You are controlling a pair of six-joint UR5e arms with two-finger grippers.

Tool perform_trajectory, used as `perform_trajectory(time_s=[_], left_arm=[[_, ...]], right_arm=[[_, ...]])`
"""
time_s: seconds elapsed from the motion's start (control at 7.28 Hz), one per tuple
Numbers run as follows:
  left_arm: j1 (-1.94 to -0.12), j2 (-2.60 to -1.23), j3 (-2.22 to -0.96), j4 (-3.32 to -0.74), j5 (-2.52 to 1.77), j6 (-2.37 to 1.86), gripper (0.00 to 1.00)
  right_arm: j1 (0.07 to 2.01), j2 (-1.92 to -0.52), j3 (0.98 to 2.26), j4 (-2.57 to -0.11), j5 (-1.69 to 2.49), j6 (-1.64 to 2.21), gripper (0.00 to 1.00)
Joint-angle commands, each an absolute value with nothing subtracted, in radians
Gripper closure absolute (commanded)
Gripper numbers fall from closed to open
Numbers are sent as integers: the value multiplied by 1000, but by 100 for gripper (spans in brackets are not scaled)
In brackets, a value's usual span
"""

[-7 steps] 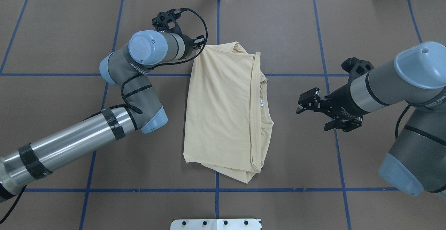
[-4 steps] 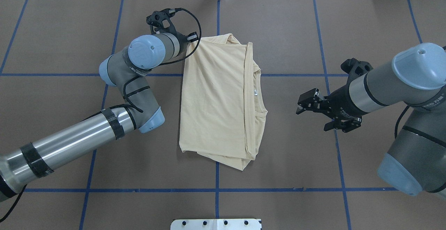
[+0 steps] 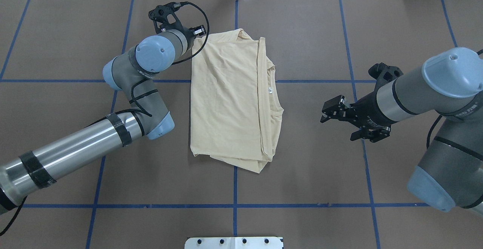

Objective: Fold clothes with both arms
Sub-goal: 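Release the shirt with the left gripper while the right gripper moves to its near edge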

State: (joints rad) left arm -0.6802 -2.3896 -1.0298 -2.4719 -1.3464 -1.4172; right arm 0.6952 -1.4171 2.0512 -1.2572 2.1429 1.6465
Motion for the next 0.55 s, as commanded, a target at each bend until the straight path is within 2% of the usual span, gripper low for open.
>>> perform_trajectory(time_s=[0.0,0.27,0.41], left_arm=[[-710,-2388,-1041,-2467,-1428,-1381,0],[-738,-2366,-1064,-2451,-1562,-1300,0],[-738,-2321,-1127,-2451,-1606,-1299,0]], right_arm=[[672,-1387,2051,-1262,2090,1646,0],[590,-1342,2056,-1264,1993,1646,0],[515,-1338,2056,-1264,1911,1643,0]])
